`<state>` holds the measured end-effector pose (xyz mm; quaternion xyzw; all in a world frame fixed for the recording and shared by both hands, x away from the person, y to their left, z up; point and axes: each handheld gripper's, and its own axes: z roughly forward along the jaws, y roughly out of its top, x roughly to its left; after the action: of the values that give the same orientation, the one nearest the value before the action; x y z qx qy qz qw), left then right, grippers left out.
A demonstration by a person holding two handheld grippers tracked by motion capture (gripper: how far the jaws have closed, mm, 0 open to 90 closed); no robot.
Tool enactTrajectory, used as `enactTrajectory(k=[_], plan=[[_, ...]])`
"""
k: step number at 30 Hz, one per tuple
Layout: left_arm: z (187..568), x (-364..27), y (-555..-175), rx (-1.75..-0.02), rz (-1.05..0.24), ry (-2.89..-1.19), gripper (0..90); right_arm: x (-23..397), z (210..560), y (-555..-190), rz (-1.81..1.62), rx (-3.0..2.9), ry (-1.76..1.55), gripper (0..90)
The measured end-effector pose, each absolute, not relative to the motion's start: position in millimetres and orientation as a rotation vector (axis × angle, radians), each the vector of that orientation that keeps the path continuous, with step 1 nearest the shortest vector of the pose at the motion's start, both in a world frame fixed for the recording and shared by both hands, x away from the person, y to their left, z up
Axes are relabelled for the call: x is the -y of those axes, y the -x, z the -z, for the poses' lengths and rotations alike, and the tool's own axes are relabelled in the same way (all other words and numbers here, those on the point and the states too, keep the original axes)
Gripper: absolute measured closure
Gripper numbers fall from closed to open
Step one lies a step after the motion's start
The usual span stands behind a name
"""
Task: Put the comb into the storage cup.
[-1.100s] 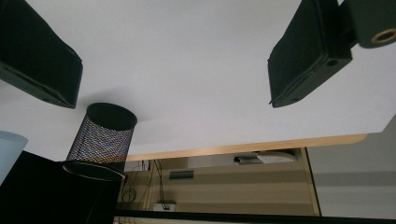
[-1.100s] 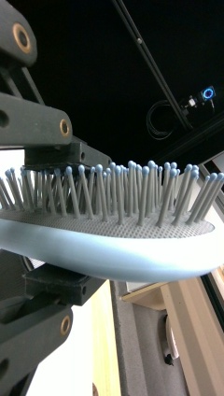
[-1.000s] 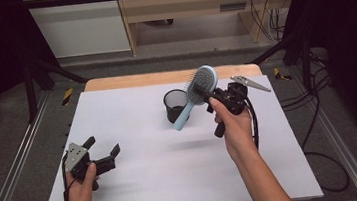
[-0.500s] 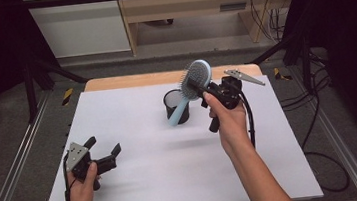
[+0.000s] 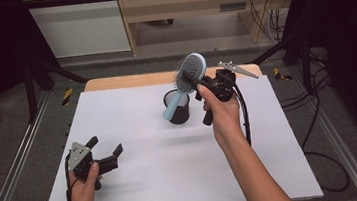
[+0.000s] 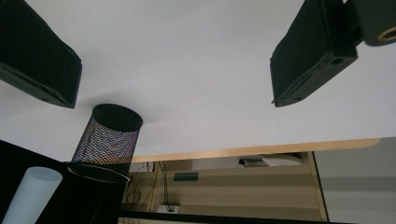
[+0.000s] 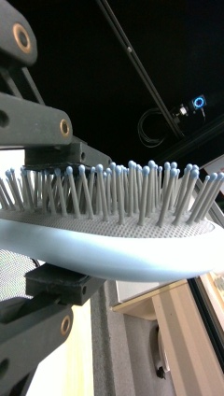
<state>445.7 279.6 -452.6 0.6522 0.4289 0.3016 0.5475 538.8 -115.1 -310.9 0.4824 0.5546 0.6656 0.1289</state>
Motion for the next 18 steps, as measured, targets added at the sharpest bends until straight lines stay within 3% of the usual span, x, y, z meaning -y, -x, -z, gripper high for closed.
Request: enactTrajectory(k=[18], plan=[[452.4,-279.4,-445.4,-1.012,-0.716,-1.546,2.1,120.6,315.1,-554.8,-1.913,-1.565,-1.441,52.3]])
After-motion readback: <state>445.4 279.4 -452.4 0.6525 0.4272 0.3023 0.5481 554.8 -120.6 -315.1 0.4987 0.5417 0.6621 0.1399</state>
